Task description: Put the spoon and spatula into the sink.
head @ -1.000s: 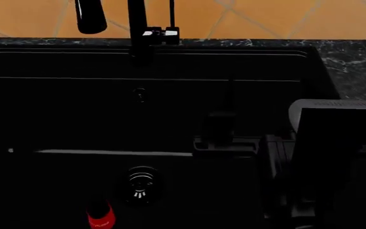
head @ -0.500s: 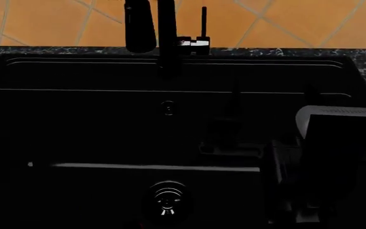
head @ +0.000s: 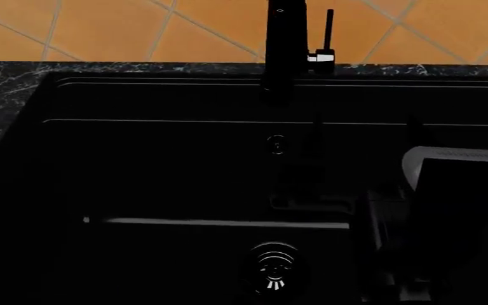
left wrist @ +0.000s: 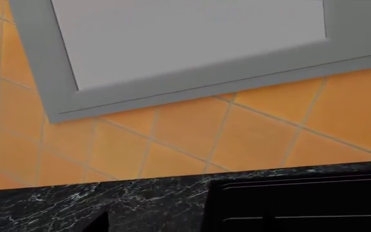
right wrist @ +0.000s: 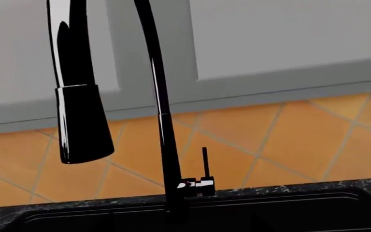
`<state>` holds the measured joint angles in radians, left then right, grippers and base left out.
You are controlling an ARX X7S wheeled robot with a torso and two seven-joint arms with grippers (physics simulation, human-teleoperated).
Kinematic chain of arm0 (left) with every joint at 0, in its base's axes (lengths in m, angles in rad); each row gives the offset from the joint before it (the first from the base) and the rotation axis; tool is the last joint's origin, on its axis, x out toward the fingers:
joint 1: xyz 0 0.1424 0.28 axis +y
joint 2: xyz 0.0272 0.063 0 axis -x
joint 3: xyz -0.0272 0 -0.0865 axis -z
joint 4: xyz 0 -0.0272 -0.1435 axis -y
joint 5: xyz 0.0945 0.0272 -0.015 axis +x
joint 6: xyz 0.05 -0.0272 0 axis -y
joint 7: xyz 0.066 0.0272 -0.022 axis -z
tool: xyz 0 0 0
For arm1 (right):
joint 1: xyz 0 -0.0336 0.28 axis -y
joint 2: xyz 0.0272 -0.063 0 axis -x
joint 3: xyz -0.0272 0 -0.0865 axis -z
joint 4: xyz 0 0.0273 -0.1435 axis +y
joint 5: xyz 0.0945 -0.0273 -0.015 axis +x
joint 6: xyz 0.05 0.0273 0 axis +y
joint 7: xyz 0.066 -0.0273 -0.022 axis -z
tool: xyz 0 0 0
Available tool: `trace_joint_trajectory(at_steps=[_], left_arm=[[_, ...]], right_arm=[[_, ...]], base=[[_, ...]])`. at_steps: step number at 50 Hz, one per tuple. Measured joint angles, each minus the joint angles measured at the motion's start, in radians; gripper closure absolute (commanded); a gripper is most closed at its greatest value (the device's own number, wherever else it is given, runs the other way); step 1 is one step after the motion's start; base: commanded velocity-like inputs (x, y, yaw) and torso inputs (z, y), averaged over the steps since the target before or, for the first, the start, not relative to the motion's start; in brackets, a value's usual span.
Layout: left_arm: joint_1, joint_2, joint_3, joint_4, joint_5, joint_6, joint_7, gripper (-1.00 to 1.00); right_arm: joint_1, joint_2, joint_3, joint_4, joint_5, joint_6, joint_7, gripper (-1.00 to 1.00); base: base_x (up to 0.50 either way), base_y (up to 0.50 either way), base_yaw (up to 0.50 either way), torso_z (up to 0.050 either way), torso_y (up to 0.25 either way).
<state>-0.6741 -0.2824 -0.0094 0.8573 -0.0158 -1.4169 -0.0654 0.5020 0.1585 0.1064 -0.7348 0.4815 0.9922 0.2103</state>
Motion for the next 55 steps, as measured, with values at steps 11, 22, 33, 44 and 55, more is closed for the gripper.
trace_joint_trajectory(at_steps=[11,22,33,44,55], left_arm=[[-0.063,0.087,0.062,-0.103,0.349,-0.098,0.288,-1.0],[-0.125,0.196,0.036,-0.3,1.298,-0.107,1.0,-1.0],[-0.139,0.237,-0.019,-0.387,1.644,-0.121,1.212,-1.0],[-0.161,0.264,-0.091,-0.439,1.644,-0.138,1.198,-1.0],[-0.21,0.275,-0.161,-0.495,1.489,-0.147,1.094,-1.0]], right_arm=[[-0.017,0.005,0.006,0.023,0.008,-0.034,-0.01,-1.0],[-0.05,0.005,0.002,0.066,0.005,-0.087,-0.026,-1.0],[-0.073,0.004,-0.005,0.102,0.006,-0.126,-0.035,-1.0],[-0.088,0.005,-0.012,0.135,0.007,-0.156,-0.04,-1.0],[-0.1,0.008,-0.016,0.156,0.01,-0.177,-0.041,-1.0]], base=[[0.0,0.0,0.0,0.0,0.0],[0.0,0.0,0.0,0.0,0.0],[0.0,0.0,0.0,0.0,0.0],[0.0,0.0,0.0,0.0,0.0],[0.0,0.0,0.0,0.0,0.0]])
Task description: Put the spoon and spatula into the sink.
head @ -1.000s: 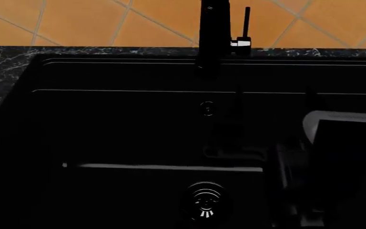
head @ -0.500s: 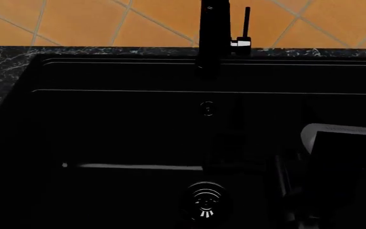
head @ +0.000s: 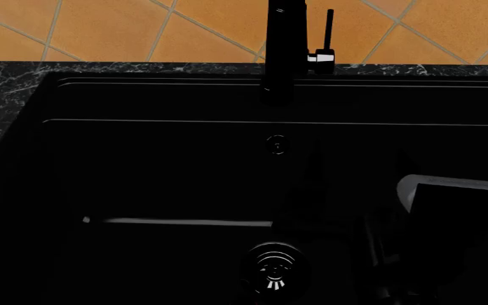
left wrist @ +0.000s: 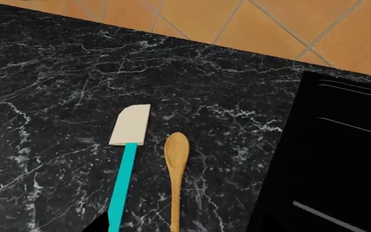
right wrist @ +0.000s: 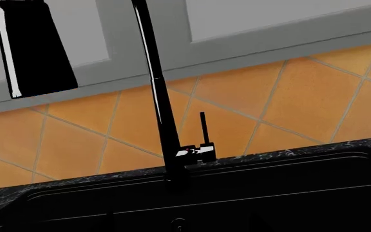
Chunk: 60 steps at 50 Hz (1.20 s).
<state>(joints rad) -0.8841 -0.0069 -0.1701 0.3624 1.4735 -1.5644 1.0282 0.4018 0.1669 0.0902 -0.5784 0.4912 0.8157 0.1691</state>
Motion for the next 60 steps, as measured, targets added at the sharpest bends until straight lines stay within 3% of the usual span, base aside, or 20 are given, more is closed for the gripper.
trace_joint_trajectory(at_steps=[32,60], left_arm=[[-0.03,-0.004,-0.149,-0.123,-0.473,0.022,-0.401,-1.0],[-0.027,-0.026,-0.237,-0.239,-0.645,0.105,-0.579,-1.0]], right_arm=[[-0.018,0.005,-0.024,0.054,0.005,-0.046,0.005,-1.0],[-0.025,0.013,-0.037,0.081,0.018,-0.069,0.015,-1.0]], base=[[0.0,0.0,0.0,0.0,0.0],[0.0,0.0,0.0,0.0,0.0]])
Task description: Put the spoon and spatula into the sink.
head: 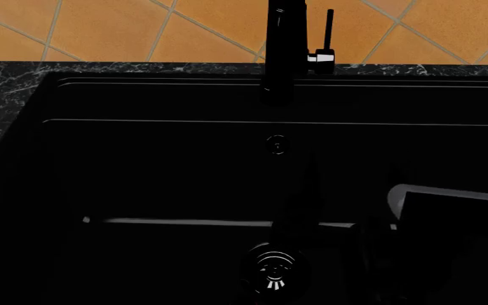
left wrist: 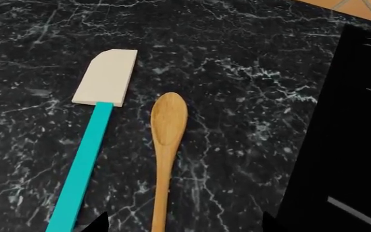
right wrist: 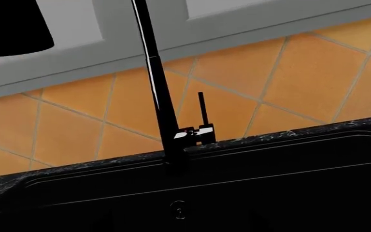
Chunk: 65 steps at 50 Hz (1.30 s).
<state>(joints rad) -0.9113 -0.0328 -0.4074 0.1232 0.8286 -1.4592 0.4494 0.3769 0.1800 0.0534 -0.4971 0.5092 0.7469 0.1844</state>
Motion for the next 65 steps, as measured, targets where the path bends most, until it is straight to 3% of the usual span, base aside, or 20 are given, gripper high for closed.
trace_joint_trajectory(at_steps=[65], left_arm=[[0.02,-0.02,-0.062,-0.099,-0.122,0.107,-0.145,-1.0]], right_arm=[[-0.02,0.023,-0.016,0.03,0.034,-0.042,0.025,-1.0]], base=[[0.0,0.0,0.0,0.0,0.0]])
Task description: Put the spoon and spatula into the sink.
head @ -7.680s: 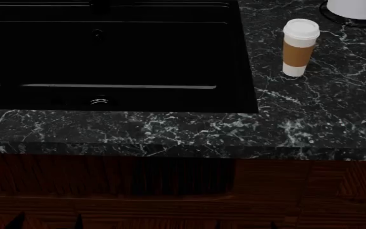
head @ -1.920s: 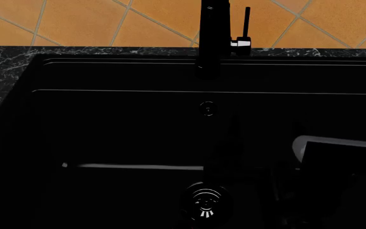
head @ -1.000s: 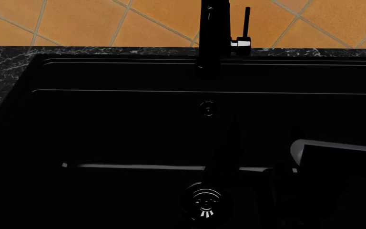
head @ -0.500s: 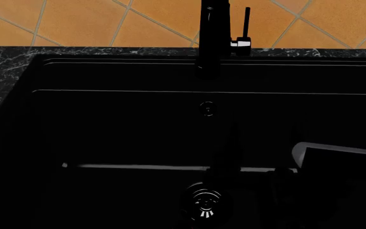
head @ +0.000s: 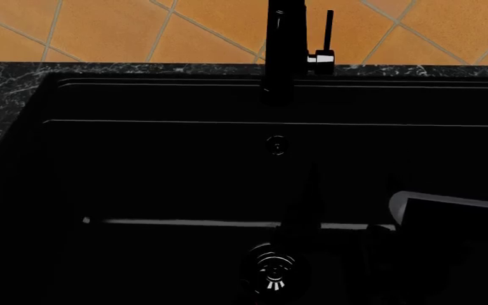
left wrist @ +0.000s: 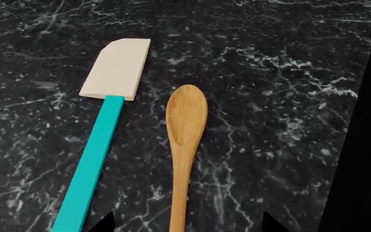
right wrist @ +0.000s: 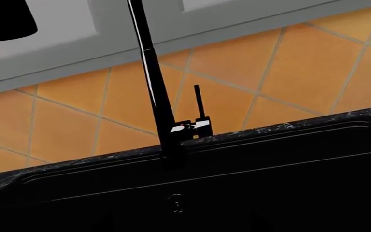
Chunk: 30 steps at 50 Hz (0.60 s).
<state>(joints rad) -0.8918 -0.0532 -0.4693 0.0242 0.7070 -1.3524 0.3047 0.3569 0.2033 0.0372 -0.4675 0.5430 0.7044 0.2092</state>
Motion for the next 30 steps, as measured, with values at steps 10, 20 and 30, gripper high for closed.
trace_joint_trajectory(at_steps=[10,20,30], left_arm=[[0.005,-0.008,-0.007,-0.003,-0.015,0.013,-0.015,1.0],[0.015,-0.018,0.015,-0.004,-0.018,0.015,-0.007,1.0],[0.047,-0.032,0.076,0.009,-0.012,0.015,0.018,1.0]], right_arm=[[0.002,0.003,-0.004,0.0,0.005,0.0,0.007,-1.0],[0.003,0.006,-0.007,0.008,0.009,-0.005,0.011,-1.0],[0.003,0.009,-0.009,0.011,0.014,-0.01,0.014,-1.0]], base=[[0.0,0.0,0.0,-0.001,0.0],[0.0,0.0,0.0,-0.002,0.0],[0.0,0.0,0.0,-0.001,0.0]])
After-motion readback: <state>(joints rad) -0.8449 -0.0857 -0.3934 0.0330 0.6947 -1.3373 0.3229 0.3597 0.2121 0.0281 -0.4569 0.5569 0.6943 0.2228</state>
